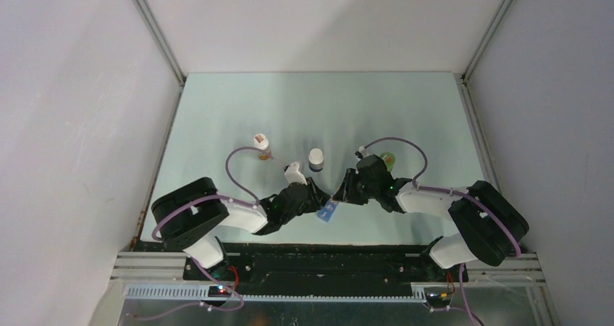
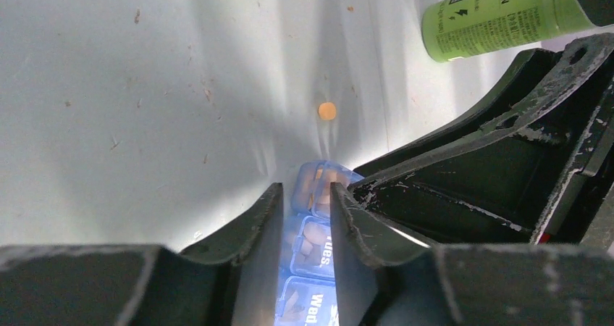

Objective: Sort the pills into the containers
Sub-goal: Close the pill container at the center of the board.

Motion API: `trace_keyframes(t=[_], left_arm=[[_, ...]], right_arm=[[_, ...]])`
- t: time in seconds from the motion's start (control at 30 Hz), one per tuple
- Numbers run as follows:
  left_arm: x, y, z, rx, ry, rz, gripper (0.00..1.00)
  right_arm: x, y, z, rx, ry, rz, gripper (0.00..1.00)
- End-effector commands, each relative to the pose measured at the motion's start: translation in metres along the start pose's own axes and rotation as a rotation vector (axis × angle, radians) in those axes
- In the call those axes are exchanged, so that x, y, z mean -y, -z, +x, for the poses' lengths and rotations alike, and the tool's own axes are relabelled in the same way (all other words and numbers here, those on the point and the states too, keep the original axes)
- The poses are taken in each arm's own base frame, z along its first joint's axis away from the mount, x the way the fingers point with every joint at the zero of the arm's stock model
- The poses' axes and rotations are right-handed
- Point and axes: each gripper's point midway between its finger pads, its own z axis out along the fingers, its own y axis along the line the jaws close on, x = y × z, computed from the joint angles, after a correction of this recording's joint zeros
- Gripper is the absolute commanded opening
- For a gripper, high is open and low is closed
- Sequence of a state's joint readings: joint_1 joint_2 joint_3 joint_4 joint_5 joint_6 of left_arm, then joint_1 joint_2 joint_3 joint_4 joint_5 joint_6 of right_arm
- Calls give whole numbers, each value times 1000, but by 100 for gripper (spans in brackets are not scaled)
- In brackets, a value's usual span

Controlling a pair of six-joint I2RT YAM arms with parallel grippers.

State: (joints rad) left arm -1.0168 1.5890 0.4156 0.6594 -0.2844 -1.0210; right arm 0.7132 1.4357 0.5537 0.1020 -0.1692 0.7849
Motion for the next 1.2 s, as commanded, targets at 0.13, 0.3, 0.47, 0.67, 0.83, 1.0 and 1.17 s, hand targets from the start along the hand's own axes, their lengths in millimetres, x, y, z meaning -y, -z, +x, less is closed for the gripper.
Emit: trace_keyframes(t=[0.13,0.3,0.47,0.67,0.83,1.0,1.17], left_arm=[[-2,10,-7,-4,-99,-47,41],[3,15,-17,28,-96,-27,44],[6,19,-23,48,-99,-11,47],[1,22,-27,69,-101,-24,48],[-8,28,-30,94,-104,-41,48],[-19,36,-32,114,-109,-54,49],[-28,41,-33,135,-107,-72,50]], right_arm=[[-10,5,-8,11,51,-8,38],[-16,11,-16,30,55,-23,41],[-21,15,-20,38,53,-43,43],[-24,16,-20,39,55,-55,46],[-25,16,-19,39,87,-60,50],[-31,23,-23,97,177,-46,71],[-38,22,-18,114,267,-29,81]])
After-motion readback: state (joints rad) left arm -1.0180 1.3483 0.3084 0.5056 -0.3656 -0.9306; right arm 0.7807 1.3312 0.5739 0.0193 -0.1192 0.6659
